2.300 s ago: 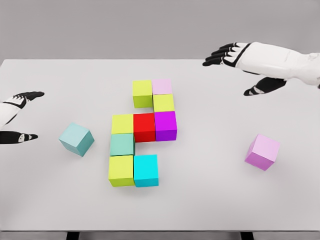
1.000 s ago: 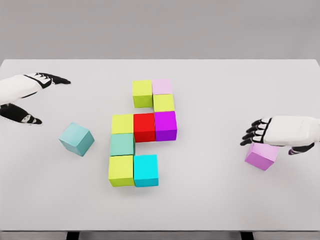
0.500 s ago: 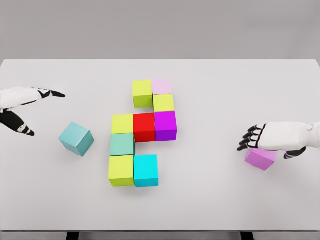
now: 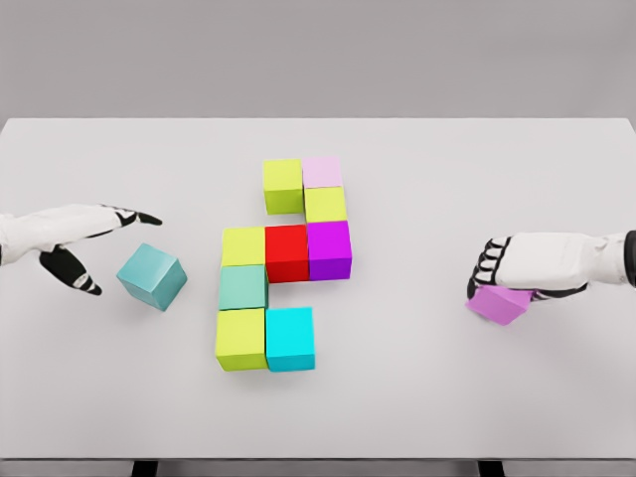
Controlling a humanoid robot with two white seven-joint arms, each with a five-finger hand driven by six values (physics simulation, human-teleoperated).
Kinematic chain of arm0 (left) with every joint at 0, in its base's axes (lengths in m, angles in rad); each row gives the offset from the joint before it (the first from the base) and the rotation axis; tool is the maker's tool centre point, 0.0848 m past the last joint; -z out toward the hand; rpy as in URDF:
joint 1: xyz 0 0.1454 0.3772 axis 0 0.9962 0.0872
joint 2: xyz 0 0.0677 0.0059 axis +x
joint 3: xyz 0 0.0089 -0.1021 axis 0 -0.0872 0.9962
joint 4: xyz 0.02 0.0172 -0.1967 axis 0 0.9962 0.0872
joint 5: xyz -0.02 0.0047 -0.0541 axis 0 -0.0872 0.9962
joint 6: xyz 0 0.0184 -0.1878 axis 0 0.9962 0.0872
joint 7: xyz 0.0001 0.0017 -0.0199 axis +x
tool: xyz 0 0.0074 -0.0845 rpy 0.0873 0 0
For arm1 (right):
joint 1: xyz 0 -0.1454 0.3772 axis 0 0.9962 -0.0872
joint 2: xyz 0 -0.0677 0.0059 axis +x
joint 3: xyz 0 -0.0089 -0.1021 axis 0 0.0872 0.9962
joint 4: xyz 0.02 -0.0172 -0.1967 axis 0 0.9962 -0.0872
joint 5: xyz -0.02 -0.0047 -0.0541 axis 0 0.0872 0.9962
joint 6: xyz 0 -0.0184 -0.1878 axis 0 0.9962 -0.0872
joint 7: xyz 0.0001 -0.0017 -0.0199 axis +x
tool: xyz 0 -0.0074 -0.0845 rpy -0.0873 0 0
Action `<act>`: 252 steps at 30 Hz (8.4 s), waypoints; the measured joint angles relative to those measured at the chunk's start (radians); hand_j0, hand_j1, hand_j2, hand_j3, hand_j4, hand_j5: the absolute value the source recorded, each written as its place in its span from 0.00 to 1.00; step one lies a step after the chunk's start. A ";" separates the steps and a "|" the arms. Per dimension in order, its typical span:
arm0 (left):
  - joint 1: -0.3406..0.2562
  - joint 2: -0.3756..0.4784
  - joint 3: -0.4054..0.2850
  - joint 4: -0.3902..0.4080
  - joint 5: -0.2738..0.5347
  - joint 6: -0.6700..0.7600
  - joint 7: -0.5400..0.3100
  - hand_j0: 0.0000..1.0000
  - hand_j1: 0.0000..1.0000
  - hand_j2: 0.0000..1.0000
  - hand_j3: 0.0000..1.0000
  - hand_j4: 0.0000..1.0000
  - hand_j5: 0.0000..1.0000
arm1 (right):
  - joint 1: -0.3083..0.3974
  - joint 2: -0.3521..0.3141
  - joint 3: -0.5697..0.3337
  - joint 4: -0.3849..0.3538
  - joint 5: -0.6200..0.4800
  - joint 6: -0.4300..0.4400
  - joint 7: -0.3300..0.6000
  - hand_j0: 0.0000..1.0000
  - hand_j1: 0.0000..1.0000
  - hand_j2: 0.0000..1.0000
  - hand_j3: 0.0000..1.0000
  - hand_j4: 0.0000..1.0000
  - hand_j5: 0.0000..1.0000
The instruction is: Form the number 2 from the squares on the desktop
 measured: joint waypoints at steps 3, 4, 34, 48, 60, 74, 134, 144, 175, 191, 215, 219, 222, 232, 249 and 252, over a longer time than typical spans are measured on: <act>0.000 -0.022 -0.006 0.000 -0.028 0.006 0.000 1.00 1.00 1.00 1.00 1.00 1.00 | -0.009 0.033 -0.001 -0.024 -0.017 -0.001 -0.001 0.46 0.46 0.46 0.46 0.46 0.46; 0.000 -0.027 -0.007 0.000 -0.036 0.008 0.000 1.00 1.00 1.00 1.00 1.00 1.00 | -0.014 0.046 0.000 -0.031 -0.020 0.000 -0.001 0.45 0.45 0.45 0.45 0.45 0.45; 0.008 -0.111 -0.049 0.007 -0.163 0.014 0.000 0.99 0.99 0.99 0.99 0.99 0.99 | -0.164 0.323 0.229 -0.050 -0.027 0.000 0.000 0.52 0.52 0.52 0.52 0.52 0.52; 0.008 -0.120 -0.054 0.008 -0.174 0.006 0.000 0.88 0.88 0.88 0.88 0.88 0.88 | -0.179 0.351 0.246 -0.051 -0.031 0.000 0.000 0.52 0.52 0.52 0.52 0.52 0.52; 0.012 -0.119 -0.056 0.005 -0.176 0.000 0.001 0.66 0.66 0.66 0.66 0.66 0.66 | -0.189 0.345 0.245 -0.053 -0.035 0.000 0.000 1.00 1.00 1.00 1.00 1.00 1.00; -0.015 -0.122 -0.056 0.006 -0.173 0.007 -0.001 0.40 0.40 0.40 0.40 0.40 0.40 | -0.218 0.140 0.172 -0.050 -0.140 0.000 0.000 1.00 1.00 1.00 1.00 1.00 1.00; -0.314 -0.671 -0.054 0.373 -0.419 0.589 -0.001 0.25 0.25 0.25 0.25 0.25 0.25 | -0.207 0.193 0.277 -0.053 0.015 0.000 -0.001 1.00 1.00 1.00 1.00 1.00 1.00; -0.313 -0.733 -0.054 0.397 -0.510 0.617 -0.001 0.26 0.26 0.26 0.26 0.26 0.26 | -0.215 0.201 0.289 -0.052 0.015 0.000 -0.001 1.00 1.00 1.00 1.00 1.00 1.00; -0.271 -0.784 -0.055 0.324 -0.711 0.618 -0.001 0.26 0.26 0.26 0.26 0.26 0.26 | -0.170 0.052 0.072 0.027 -0.151 0.000 0.000 1.00 1.00 1.00 1.00 1.00 1.00; -0.235 -0.787 -0.049 0.272 -0.754 0.618 -0.001 0.30 0.30 0.30 0.30 0.30 0.30 | 0.382 -0.011 -0.252 0.241 -0.627 0.000 0.000 1.00 1.00 1.00 1.00 1.00 1.00; -0.248 -0.813 -0.042 0.330 -0.753 0.618 -0.001 0.33 0.33 0.33 0.33 0.33 0.33 | 0.388 0.119 -0.348 0.208 -0.603 0.000 -0.001 1.00 1.00 1.00 1.00 1.00 1.00; -0.250 -0.820 -0.041 0.340 -0.754 0.618 -0.001 0.33 0.33 0.33 0.33 0.33 0.33 | 0.388 0.122 -0.342 0.203 -0.601 0.000 -0.001 1.00 1.00 1.00 1.00 1.00 1.00; -0.250 -0.823 -0.040 0.343 -0.754 0.618 -0.001 0.33 0.33 0.33 0.33 0.33 0.33 | 0.391 0.142 -0.338 0.189 -0.597 0.000 -0.001 1.00 1.00 1.00 1.00 1.00 1.00; -0.248 -0.825 -0.043 0.344 -0.754 0.618 0.000 0.64 0.64 0.64 0.64 0.64 0.64 | 0.387 0.163 -0.346 0.185 -0.569 0.000 -0.001 1.00 1.00 1.00 1.00 1.00 1.00; -0.244 -0.829 -0.044 0.338 -0.755 0.618 0.000 0.99 0.99 0.99 0.99 0.99 0.99 | 0.382 0.161 -0.350 0.188 -0.559 0.000 -0.001 1.00 1.00 1.00 1.00 1.00 1.00; -0.241 -0.829 -0.043 0.333 -0.754 0.618 0.000 1.00 1.00 1.00 1.00 1.00 1.00 | 0.385 0.156 -0.353 0.192 -0.558 0.000 -0.001 1.00 1.00 1.00 1.00 1.00 1.00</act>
